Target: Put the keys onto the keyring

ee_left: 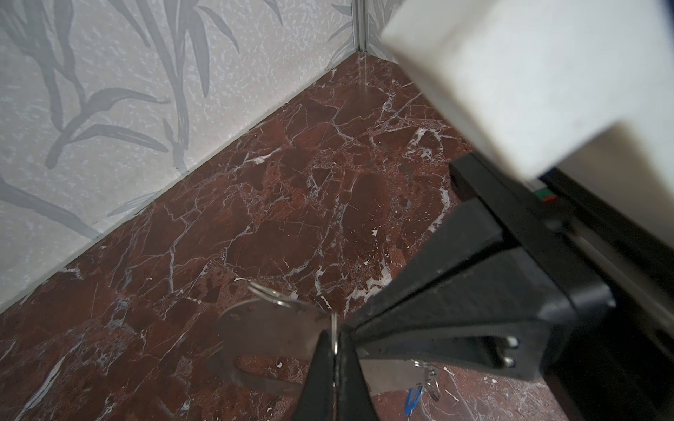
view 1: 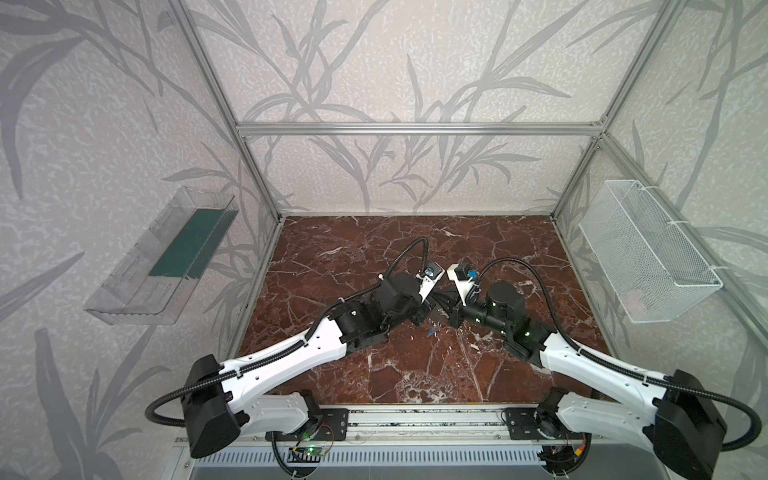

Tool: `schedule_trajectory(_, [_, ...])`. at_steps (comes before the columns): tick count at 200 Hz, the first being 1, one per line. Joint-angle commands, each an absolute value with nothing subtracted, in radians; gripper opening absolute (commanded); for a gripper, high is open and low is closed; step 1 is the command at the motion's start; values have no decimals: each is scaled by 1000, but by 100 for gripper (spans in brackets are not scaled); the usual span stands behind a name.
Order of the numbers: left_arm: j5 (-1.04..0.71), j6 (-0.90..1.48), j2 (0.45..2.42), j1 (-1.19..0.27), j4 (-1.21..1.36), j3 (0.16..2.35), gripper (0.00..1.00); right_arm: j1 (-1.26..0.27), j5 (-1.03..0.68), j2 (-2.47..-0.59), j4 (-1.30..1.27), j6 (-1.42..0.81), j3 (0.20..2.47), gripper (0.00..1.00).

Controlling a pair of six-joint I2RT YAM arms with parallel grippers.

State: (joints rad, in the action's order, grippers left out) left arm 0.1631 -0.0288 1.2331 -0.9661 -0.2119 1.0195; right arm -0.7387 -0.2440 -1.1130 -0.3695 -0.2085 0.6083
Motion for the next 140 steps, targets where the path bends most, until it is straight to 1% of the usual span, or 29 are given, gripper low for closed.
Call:
schedule_trajectory(1, [177, -30, 1205, -965, -170, 993, 0, -741, -237, -1114, -395, -200, 608, 0])
schedule_trajectory(27, [167, -19, 1198, -954, -123, 977, 0, -741, -221, -1102, -384, -198, 606, 0])
schedule_trajectory(41, [141, -15, 1189, -940, -77, 956, 0, -741, -213, -1092, -373, -197, 606, 13])
schedule_trajectory(69, [64, -2, 1176, -900, 8, 919, 0, -741, -190, -1053, -323, -194, 606, 24])
schedule_trajectory(80, [34, 3, 1172, -883, 38, 908, 0, -742, -176, -1031, -299, -193, 607, 27])
schedule_trajectory(106, [-40, 25, 1158, -836, 115, 875, 0, -740, -143, -979, -233, -190, 617, 28])
schedule_trajectory(140, [-204, 93, 1129, -782, 257, 814, 0, -736, -118, -929, -145, -195, 650, 28])
